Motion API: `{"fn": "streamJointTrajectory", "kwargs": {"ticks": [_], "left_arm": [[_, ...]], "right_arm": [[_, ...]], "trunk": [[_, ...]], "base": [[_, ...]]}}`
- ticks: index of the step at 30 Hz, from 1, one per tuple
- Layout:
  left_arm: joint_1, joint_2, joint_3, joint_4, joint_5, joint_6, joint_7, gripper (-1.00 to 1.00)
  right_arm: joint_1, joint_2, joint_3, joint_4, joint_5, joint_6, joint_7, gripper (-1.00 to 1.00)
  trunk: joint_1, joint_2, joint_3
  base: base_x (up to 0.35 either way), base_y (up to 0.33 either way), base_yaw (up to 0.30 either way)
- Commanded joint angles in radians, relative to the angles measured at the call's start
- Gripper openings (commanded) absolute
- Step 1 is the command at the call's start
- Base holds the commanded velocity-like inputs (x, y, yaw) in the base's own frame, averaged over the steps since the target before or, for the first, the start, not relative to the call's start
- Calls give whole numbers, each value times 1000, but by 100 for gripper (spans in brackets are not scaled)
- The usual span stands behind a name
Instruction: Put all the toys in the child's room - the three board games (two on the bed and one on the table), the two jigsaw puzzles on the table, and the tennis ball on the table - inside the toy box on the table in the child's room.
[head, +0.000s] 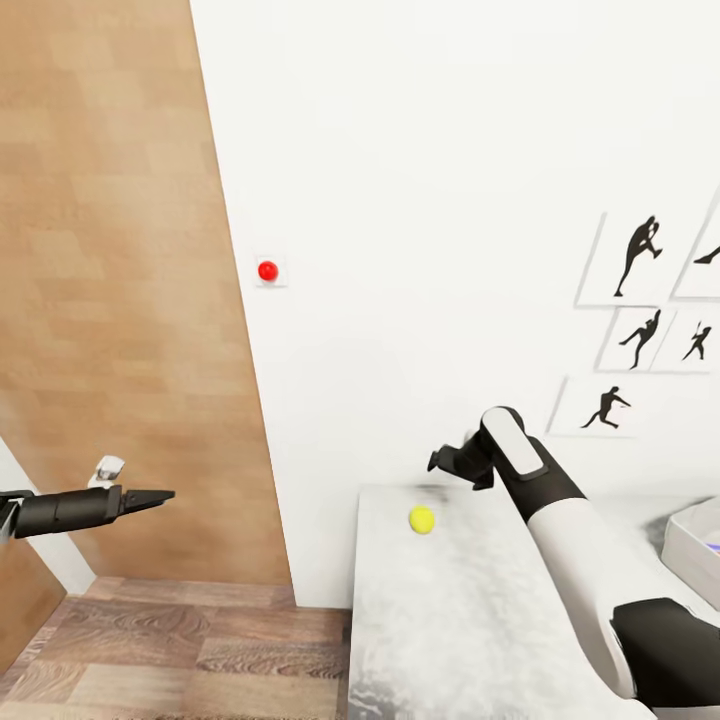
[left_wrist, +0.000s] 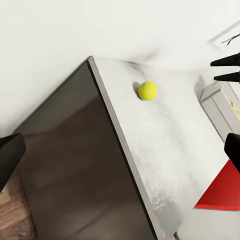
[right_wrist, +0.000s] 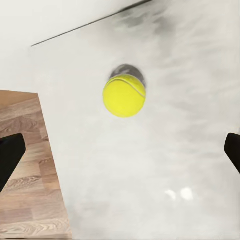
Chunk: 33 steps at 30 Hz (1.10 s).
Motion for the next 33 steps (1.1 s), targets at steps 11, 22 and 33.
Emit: {"fn": "streamJointTrajectory", "kwargs": {"ticks": [11,22,33], "left_arm": [[-1,-24,0,0,-9,9,-4,100],[-1,-26,-2,0,-9,8,-3,100],[-1,-26,-3,0,-10,8,-1,100]], "right_arm": [[-78,9,2,140,-10,3,5,100],[-129,9,5,188,-9,3,31,100],[-151,13,45,188,4,5,32,100]], "trunk": [[1,-3,-20],[1,-3,-38],[1,-3,-56]], "base": [[0,0,0],[0,0,0],[0,0,0]]}}
